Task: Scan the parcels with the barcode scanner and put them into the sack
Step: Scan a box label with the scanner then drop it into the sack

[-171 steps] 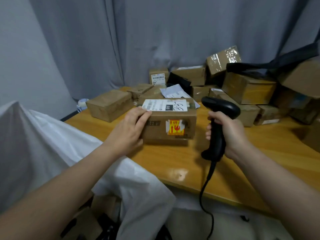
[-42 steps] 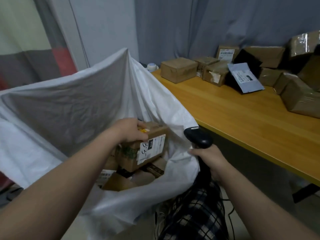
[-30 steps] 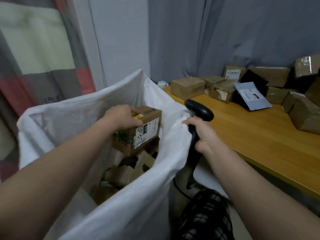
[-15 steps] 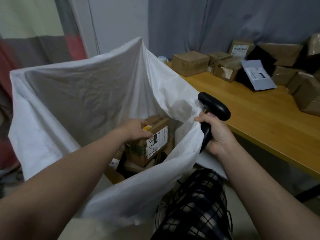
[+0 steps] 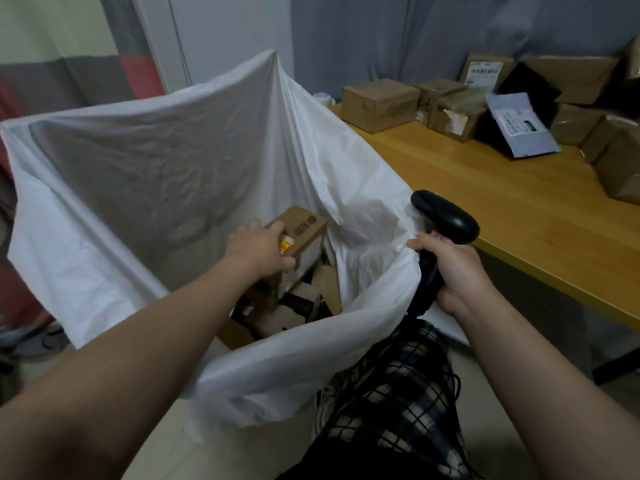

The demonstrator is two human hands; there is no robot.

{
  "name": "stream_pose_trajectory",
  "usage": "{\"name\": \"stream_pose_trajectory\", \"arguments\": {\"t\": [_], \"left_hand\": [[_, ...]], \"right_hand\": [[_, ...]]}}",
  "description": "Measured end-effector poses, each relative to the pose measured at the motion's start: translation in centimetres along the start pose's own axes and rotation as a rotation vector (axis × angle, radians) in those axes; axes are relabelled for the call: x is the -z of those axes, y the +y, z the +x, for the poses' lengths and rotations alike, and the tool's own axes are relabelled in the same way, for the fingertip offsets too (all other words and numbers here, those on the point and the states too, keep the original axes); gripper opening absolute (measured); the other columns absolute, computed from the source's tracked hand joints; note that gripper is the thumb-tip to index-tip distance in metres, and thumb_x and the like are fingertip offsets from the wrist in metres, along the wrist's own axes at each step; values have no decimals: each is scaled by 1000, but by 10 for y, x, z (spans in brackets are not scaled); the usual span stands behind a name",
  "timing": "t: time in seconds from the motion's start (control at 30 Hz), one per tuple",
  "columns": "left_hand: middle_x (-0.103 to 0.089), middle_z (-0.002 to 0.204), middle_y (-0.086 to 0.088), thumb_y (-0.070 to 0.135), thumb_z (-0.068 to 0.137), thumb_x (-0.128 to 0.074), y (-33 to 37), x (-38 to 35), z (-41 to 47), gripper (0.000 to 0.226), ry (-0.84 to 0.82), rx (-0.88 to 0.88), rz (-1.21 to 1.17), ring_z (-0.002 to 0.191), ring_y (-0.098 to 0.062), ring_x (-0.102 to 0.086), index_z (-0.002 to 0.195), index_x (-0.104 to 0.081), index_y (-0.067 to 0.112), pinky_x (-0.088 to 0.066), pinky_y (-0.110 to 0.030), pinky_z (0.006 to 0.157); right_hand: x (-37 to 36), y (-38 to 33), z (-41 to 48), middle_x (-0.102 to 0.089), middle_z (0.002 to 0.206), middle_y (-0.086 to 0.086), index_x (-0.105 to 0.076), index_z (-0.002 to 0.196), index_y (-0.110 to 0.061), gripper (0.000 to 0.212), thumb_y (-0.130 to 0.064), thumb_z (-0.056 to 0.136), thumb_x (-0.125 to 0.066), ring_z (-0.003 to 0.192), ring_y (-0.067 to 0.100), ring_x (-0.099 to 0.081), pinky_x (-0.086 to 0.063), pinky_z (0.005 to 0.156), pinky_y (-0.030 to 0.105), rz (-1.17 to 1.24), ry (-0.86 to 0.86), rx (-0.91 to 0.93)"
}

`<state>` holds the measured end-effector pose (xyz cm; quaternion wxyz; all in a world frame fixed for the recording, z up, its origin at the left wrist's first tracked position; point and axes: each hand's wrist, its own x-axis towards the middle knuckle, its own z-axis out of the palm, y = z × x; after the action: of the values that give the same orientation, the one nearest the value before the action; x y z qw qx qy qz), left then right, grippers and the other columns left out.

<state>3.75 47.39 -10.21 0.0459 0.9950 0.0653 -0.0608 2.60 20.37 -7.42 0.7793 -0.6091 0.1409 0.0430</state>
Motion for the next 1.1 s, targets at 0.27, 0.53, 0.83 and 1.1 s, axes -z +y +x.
{"name": "stream_pose_trajectory", "arguments": {"t": [0.27,0.53,0.83,1.1], "left_hand": [[-41,138,-15,51,91,-53,11,-11,18,58,67,9,98,127,-35,-39,140,-39,23,-35,-46,102],[-37,145,-12,46,97,-45,121,48,8,53,284,-381,-2,132,-32,-35,144,-37,24,-32,-43,104],[-41,143,-8,50,94,-49,300,78,-21,56,256,-753,-178,131,-28,-36,144,-38,26,-34,-40,106],[-43,139,-6,49,94,-51,445,69,-43,57,149,-1028,-296,130,-26,-38,143,-38,24,-37,-38,105]], "right_hand": [[2,-1,3,-68,78,4,-68,77,-15,12,-3,77,-71,83,23,-67,-54,78,37,-60,22,-10],[38,-29,-1,-59,72,8,-63,80,-8,5,-6,80,-67,68,24,-59,-47,66,36,-125,100,31],[178,-100,-38,-64,74,9,-64,83,-8,3,-8,87,-64,61,19,-58,-47,59,28,-75,397,295],[289,-137,-65,-66,80,13,-65,85,-8,3,-10,86,-67,66,22,-61,-50,61,31,-47,675,410]]}}
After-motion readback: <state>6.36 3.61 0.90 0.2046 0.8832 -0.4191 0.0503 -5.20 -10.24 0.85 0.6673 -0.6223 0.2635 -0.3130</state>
